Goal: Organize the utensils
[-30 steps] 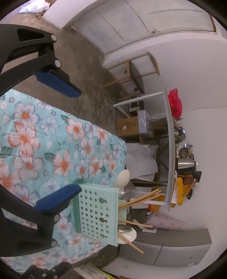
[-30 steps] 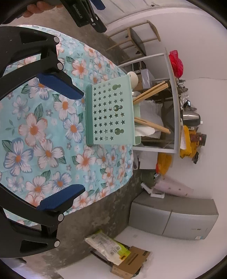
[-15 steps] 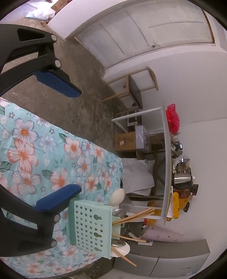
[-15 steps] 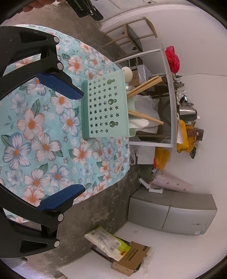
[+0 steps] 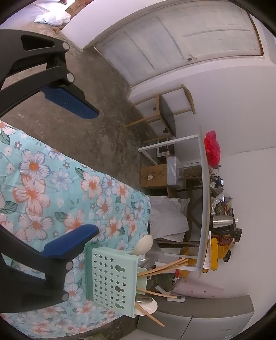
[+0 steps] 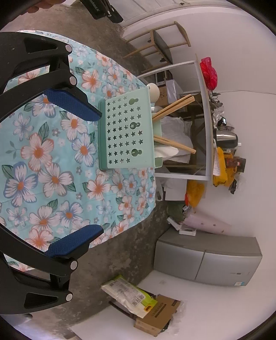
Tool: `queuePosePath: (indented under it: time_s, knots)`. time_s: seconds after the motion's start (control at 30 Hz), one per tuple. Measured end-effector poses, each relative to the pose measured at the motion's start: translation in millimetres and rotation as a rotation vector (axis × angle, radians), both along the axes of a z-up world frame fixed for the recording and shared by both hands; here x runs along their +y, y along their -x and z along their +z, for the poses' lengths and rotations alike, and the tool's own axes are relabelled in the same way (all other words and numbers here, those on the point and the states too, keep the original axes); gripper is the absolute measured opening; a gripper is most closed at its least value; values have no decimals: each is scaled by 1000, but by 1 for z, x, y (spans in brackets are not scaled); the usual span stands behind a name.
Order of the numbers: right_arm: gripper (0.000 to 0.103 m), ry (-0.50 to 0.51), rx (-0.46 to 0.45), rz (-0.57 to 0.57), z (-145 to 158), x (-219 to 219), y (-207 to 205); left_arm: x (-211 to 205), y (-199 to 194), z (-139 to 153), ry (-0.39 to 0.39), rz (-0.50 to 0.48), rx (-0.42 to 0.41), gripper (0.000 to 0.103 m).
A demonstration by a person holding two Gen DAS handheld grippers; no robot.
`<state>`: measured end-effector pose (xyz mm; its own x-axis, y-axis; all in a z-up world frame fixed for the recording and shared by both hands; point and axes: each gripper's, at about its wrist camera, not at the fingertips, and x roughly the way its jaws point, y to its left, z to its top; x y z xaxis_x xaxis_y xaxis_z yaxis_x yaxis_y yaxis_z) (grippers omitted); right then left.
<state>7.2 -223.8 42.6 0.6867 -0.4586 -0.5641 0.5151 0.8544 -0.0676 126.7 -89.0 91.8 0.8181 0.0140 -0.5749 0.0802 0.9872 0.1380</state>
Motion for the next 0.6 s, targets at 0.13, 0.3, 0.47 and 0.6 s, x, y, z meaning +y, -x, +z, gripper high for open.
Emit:
queuePosePath:
  time_s: [0.13,0.3,0.47,0.6]
  knots:
    - [94,1,0,-1,0,1,0,1,-1,-2,2,-1,10,97]
    - [94,1,0,-2,0,1,0,1,0,-3,1,0,14,97]
    - [94,0,-1,-3,1,1,0,3,1,-5,-1,2,14,98]
    - [94,2,-1,-1,1,2,0,3,0,-5,0,3,16,98]
